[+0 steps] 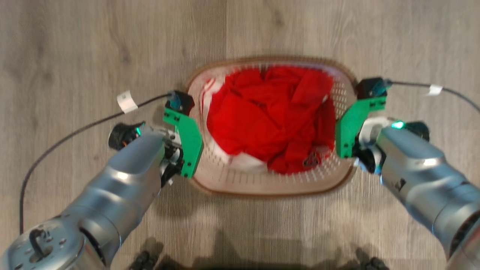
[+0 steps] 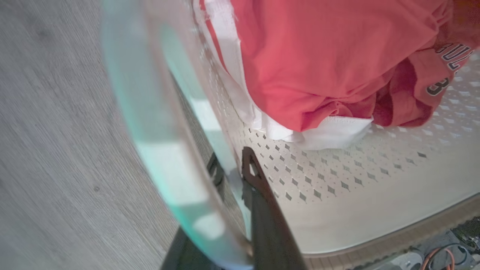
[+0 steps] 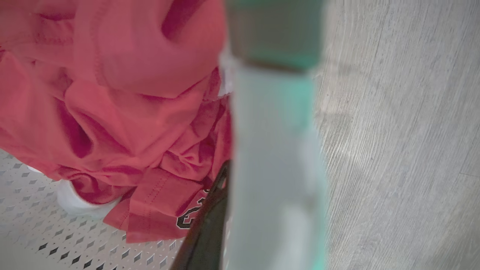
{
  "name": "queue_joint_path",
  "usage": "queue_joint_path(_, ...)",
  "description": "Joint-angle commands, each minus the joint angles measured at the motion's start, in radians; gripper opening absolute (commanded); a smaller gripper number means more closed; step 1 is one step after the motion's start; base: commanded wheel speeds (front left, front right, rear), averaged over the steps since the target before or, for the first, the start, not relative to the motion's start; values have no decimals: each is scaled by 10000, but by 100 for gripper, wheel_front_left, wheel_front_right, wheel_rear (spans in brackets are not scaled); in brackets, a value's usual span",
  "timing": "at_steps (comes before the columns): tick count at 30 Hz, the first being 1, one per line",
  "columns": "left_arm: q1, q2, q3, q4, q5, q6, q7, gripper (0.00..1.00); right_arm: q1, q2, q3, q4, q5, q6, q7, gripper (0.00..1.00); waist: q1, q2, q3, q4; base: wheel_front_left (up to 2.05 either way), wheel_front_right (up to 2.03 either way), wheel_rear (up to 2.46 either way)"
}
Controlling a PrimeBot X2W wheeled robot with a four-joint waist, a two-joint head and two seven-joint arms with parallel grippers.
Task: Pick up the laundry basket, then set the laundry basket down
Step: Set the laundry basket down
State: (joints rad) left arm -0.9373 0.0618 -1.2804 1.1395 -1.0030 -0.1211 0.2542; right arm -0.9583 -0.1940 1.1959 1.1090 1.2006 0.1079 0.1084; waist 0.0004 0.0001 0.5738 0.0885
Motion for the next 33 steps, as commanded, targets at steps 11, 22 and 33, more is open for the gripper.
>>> queue_joint_path(11, -753, -114, 12, -972, 460, 355, -894, 0, -500, 483, 18, 145, -92, 228, -680, 0, -4, -1, 2153, 235, 0, 0, 0)
queue_joint_path(22, -924, -115, 4, -1186, 694, 450, -1017, 0, -569, 338, 187, 253, -136, 228, -761, 0, -4, -1, 2634, 358, 0, 0, 0)
queue_joint_path(33, -1066, -116, 3, -1352, 643, 519, -1240, 0, -562, 187, 239, 385, -56, 228, -936, 0, -4, -1, 2918, 568, 0, 0, 0)
